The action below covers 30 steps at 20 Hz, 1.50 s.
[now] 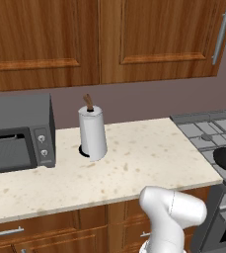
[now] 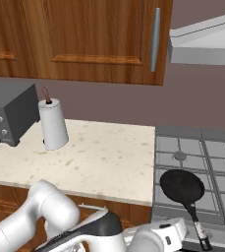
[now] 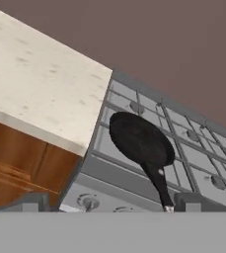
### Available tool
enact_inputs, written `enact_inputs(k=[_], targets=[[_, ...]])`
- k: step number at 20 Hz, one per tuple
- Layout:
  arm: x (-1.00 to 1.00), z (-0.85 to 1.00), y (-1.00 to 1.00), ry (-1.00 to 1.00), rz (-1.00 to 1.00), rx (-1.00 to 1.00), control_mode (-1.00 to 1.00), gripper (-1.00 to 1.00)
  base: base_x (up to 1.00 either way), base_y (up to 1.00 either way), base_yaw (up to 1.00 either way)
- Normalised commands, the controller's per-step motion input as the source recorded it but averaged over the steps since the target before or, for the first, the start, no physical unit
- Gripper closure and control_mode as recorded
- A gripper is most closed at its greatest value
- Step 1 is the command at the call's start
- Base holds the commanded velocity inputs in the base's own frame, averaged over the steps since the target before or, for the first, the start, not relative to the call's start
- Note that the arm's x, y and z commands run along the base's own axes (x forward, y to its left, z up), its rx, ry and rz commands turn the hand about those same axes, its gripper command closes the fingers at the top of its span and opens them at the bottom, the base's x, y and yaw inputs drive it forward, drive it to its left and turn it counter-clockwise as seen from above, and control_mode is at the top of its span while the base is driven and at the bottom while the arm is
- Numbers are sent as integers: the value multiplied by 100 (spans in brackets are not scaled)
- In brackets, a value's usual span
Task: Pick the pan from the cabinet and place it on the stove. Then turn on the stove burner for the pan.
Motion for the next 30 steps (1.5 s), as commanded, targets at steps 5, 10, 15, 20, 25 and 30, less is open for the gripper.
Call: enact_inputs(k=[5,10,15,20,25,30], targets=[[-29,-11,1,-15,3,5,-100,-100,0,0,0],[-14,-22,14,-2,7,4,-100,-100,0,0,0],[-1,-24,15,0,8,1,-100,-100,0,0,0],[0,-26,0,0,4,1,-100,-100,0,0,0],[6,-22,0,0,0,2,-100,-100,0,0,0],[13,-16,0,0,0,6,-100,-100,0,0,0]])
